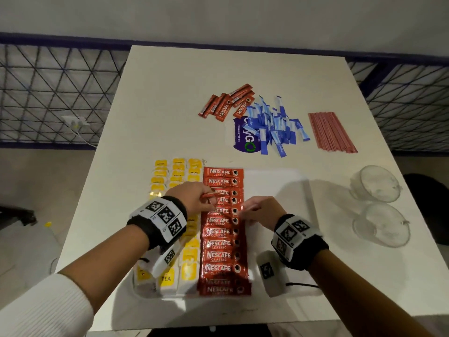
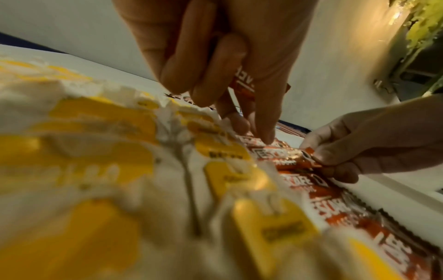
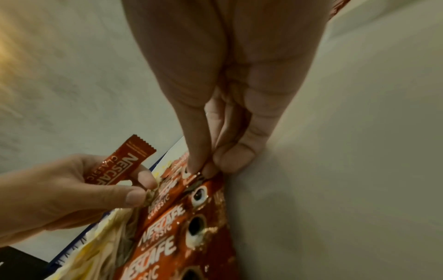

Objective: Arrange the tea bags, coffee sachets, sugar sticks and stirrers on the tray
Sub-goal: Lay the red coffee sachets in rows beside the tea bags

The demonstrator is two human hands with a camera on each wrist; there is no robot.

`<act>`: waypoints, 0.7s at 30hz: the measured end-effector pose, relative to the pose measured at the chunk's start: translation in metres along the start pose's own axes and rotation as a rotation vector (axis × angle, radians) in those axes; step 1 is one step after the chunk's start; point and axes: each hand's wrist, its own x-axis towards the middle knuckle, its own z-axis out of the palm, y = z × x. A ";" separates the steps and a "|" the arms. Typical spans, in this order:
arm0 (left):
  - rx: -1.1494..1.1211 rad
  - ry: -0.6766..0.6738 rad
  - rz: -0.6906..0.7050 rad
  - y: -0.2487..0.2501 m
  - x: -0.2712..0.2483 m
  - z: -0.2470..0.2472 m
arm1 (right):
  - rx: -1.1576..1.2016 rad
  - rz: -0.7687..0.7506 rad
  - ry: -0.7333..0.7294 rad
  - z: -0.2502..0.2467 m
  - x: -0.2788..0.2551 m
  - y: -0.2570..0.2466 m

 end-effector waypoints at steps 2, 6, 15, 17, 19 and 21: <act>0.073 -0.010 0.012 0.001 0.000 0.001 | 0.019 0.015 0.034 0.003 0.002 0.000; 0.141 -0.013 0.019 0.002 0.002 0.002 | 0.047 0.026 0.073 0.005 0.002 0.000; 0.151 0.017 0.036 0.000 0.001 0.003 | 0.013 0.006 0.142 0.006 0.000 0.003; 0.154 0.015 0.042 0.000 0.001 0.003 | 0.015 0.003 0.132 0.006 -0.001 0.003; 0.152 0.021 0.045 0.000 0.001 0.003 | 0.016 -0.001 0.124 0.006 -0.001 0.003; 0.136 0.040 0.050 -0.001 0.000 0.004 | 0.025 -0.004 0.126 0.006 -0.003 0.005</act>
